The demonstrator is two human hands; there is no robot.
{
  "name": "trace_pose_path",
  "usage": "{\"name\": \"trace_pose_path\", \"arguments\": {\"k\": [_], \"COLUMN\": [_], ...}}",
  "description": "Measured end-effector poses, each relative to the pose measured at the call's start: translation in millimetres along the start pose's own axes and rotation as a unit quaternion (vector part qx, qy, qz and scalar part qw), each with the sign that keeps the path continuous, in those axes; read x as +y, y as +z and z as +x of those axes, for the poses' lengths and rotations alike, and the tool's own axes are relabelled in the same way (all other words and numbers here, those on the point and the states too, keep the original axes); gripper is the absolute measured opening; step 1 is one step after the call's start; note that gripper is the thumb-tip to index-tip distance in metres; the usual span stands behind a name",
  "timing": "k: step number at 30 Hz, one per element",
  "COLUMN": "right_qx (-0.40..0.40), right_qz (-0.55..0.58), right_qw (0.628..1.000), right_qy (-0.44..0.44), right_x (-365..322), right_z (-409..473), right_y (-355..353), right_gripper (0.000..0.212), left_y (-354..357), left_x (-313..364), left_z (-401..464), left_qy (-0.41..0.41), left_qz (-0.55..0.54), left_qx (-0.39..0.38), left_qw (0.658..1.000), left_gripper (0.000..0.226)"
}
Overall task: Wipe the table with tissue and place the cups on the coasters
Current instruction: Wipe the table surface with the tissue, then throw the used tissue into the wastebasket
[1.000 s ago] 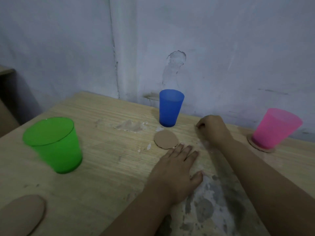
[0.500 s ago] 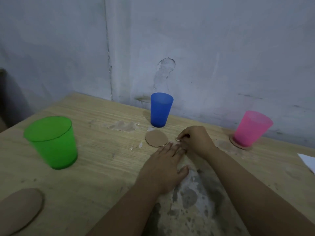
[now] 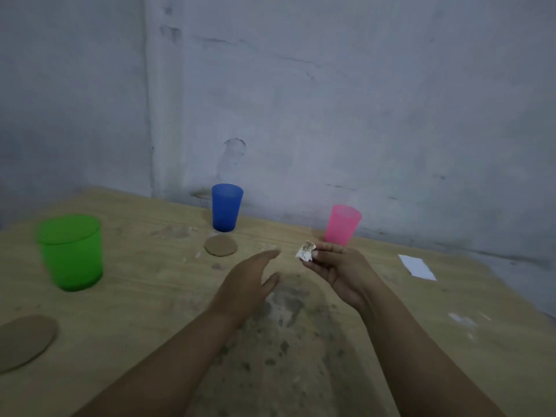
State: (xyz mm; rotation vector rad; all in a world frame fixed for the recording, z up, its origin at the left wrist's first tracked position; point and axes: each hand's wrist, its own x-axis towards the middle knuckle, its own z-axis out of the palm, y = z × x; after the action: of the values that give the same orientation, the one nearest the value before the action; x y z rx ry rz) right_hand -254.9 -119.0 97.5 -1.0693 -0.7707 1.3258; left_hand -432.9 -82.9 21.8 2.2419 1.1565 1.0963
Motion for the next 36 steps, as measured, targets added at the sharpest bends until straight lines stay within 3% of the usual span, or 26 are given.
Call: {"name": "trace_pose_path", "arguments": {"k": [8, 19, 26, 29, 32, 36], "right_qx": [-0.032, -0.037, 0.063, 0.124, 0.163, 0.209], "right_qz": [0.039, -0.020, -0.103, -0.124, -0.066, -0.023], "right_qw": [0.995, 0.982, 0.958, 0.949, 0.957, 0.960], "right_qy": [-0.086, -0.185, -0.260, -0.263, -0.229, -0.185], "right_x": [-43, -83, -63, -56, -52, -32], "right_z": [-105, -230, -298, -323, -347, -391], "right_y": [-28, -60, -95, -120, -147, -196], "right_gripper": [0.015, 0.030, 0.015, 0.016, 0.013, 0.039], "left_y": [-14, -15, 25, 54, 82, 125], "left_x": [141, 251, 290, 306, 322, 351], "left_z": [-18, -63, -99, -119, -133, -154], "left_qy": [0.088, 0.181, 0.227, 0.262, 0.342, 0.458], "left_qz": [-0.235, -0.281, -0.308, -0.292, -0.186, -0.083], "left_qx": [0.023, 0.063, 0.056, 0.073, 0.069, 0.011], "left_qw": [0.968, 0.940, 0.922, 0.917, 0.919, 0.885], "left_gripper": [0.050, 0.028, 0.013, 0.014, 0.016, 0.021]}}
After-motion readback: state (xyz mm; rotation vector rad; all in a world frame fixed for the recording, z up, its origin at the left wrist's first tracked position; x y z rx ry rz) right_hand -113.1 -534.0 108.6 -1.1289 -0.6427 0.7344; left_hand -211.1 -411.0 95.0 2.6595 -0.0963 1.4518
